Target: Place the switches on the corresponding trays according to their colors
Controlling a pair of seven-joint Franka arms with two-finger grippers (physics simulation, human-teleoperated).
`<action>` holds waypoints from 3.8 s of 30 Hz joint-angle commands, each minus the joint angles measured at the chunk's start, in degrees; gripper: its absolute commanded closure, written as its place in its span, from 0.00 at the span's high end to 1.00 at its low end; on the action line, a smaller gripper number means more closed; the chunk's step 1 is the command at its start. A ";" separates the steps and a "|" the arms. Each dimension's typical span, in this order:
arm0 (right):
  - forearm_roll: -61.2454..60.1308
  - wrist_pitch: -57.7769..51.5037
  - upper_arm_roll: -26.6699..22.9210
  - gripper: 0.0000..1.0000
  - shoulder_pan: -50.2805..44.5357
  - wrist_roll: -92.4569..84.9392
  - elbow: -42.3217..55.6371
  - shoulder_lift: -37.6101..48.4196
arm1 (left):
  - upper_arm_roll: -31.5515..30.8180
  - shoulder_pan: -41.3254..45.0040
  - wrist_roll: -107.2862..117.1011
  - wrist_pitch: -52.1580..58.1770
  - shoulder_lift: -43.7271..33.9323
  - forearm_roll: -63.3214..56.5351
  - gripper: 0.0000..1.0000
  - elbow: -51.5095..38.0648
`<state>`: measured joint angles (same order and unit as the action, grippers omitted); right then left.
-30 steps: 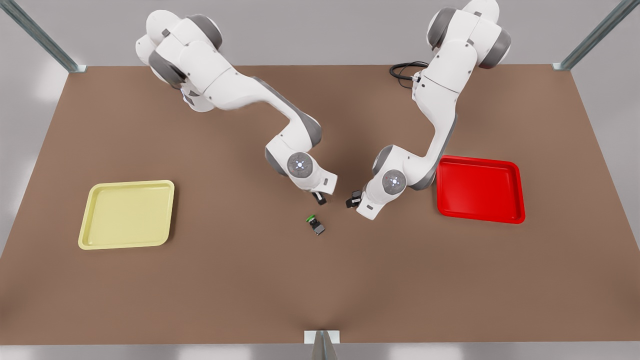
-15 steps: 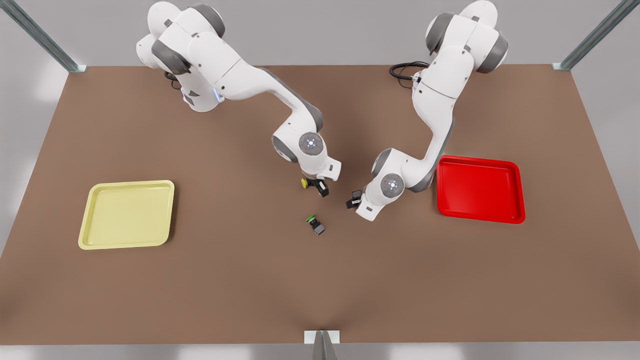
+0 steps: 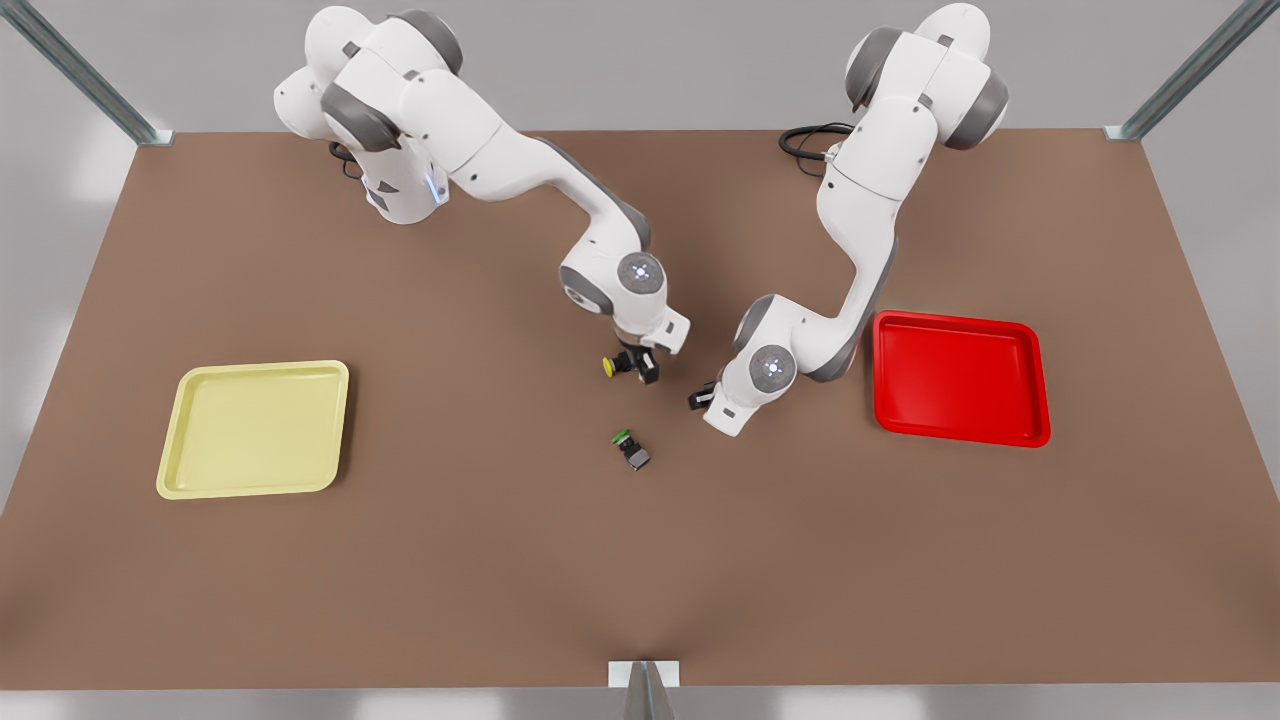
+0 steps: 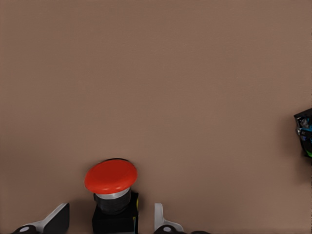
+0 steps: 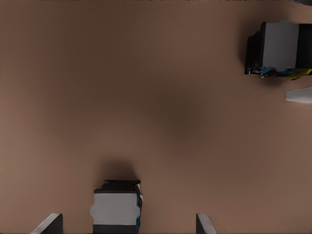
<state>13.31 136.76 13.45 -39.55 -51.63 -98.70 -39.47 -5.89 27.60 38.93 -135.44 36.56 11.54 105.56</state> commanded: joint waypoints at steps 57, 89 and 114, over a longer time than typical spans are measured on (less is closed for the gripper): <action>0.31 1.14 -0.09 0.52 0.35 1.27 -1.41 -1.58 | 33.30 0.00 -45.95 6.60 -18.81 -0.82 0.57 22.41; 0.31 9.13 -20.30 0.54 45.60 -62.35 -33.58 28.75 | 5.89 -20.56 -46.76 39.99 -18.02 -16.38 1.00 -33.75; -8.83 -52.13 -12.30 1.00 43.32 57.61 27.59 19.43 | 5.98 -20.56 -46.84 40.78 -18.37 -15.94 1.00 -33.75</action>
<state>4.40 84.64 1.14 3.87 6.61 -71.18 -20.04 0.05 7.06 -7.91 -94.66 18.20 -4.37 71.89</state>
